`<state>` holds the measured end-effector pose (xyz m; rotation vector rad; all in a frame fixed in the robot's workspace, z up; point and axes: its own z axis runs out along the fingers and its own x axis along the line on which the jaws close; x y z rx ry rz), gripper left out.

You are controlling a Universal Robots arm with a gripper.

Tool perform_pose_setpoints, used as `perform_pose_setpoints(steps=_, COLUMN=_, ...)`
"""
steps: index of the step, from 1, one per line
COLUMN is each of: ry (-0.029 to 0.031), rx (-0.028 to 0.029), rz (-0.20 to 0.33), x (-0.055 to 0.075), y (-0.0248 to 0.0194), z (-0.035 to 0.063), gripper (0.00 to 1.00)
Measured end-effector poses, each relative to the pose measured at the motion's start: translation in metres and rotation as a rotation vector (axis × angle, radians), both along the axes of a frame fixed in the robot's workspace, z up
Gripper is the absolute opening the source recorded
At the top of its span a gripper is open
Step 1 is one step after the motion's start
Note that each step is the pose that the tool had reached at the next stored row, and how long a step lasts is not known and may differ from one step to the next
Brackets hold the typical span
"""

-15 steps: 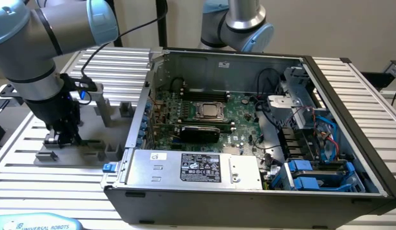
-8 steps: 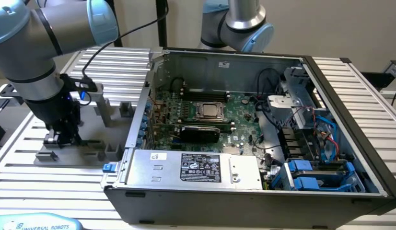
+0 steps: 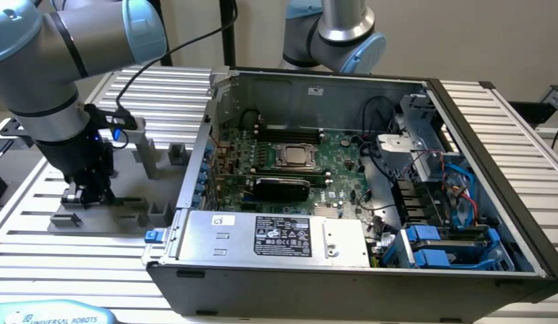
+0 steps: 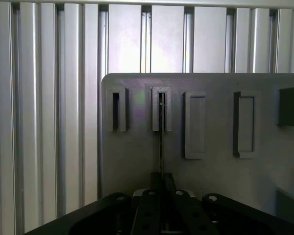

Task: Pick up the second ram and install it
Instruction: 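Pick up the second ram and move it above second insertion slot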

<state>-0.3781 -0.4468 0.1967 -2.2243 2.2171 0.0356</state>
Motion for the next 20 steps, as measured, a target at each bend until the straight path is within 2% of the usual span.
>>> perform_pose_setpoints(steps=5, ry=-0.0001, rx=0.0, rz=0.0, x=0.0, y=0.0, z=0.0014, gripper=0.13)
perform_pose_setpoints(steps=11, ry=0.0, rx=0.0, rz=0.0, x=0.0, y=0.0, z=0.0093, gripper=0.13)
perform_pose_setpoints(steps=15, ry=-0.0001, rx=0.0001, rz=0.0, x=0.0, y=0.0, z=0.0222, gripper=0.13)
perform_pose_setpoints(steps=20, ry=0.0, rx=0.0, rz=0.0, x=0.0, y=0.0, z=0.0448, gripper=0.13)
